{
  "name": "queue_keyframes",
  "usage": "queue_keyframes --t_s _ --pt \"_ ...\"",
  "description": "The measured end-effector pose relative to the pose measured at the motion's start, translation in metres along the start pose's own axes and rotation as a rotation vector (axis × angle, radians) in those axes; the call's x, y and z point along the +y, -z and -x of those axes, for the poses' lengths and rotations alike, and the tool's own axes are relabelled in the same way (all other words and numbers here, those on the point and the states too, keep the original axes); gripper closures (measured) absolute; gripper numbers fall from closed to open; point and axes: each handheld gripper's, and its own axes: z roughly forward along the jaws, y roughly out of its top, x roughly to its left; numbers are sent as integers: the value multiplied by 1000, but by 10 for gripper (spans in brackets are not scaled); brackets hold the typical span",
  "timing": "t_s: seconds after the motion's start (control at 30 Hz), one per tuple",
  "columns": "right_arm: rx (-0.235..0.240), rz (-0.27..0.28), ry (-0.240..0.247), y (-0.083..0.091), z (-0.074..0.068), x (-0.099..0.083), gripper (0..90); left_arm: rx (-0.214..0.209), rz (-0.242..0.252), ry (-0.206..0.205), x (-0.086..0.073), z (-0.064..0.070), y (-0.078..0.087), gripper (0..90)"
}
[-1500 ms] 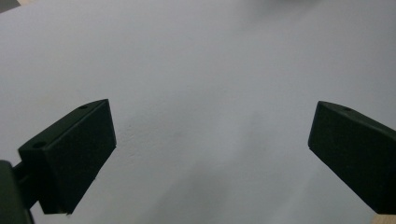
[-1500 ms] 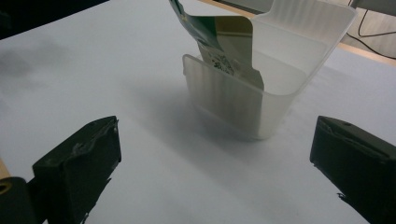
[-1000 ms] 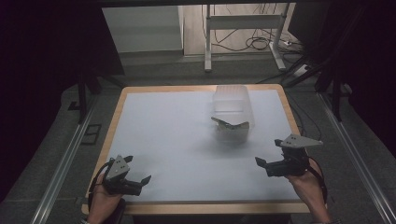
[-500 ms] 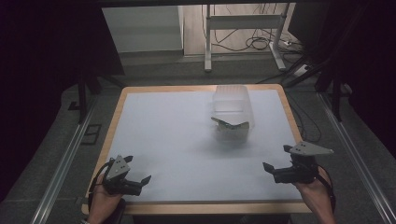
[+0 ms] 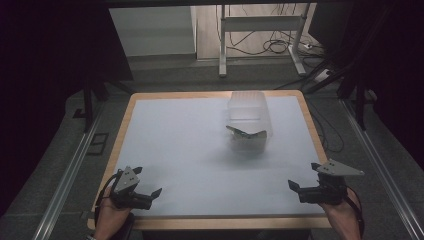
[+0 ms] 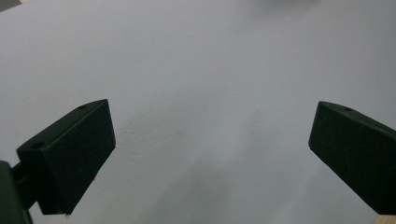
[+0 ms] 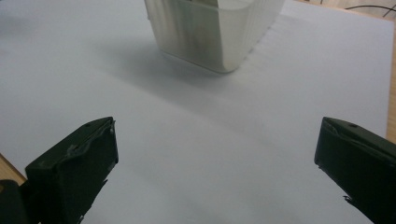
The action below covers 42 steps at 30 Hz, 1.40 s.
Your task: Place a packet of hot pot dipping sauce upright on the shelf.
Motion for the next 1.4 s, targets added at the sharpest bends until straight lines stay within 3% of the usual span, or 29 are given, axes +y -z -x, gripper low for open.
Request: queue_keyframes --t_s 0.53,0.7,0.87,1.2,1.4 --pt "-50 -20 -39 -6 9 -27 0 -1 -5 -7 0 1 -1 3" --pt "-58 -42 -29 -10 9 -32 0 -1 -5 -9 0 1 -1 3" --pt "-62 -82 -13 -16 9 -36 0 -3 -6 -13 0 1 -1 3" --pt "-51 -162 -33 -25 12 -45 0 -5 -12 -18 0 2 -2 3" --pt "-63 -139 -55 -24 13 -45 0 -4 -14 -22 0 2 -2 3"
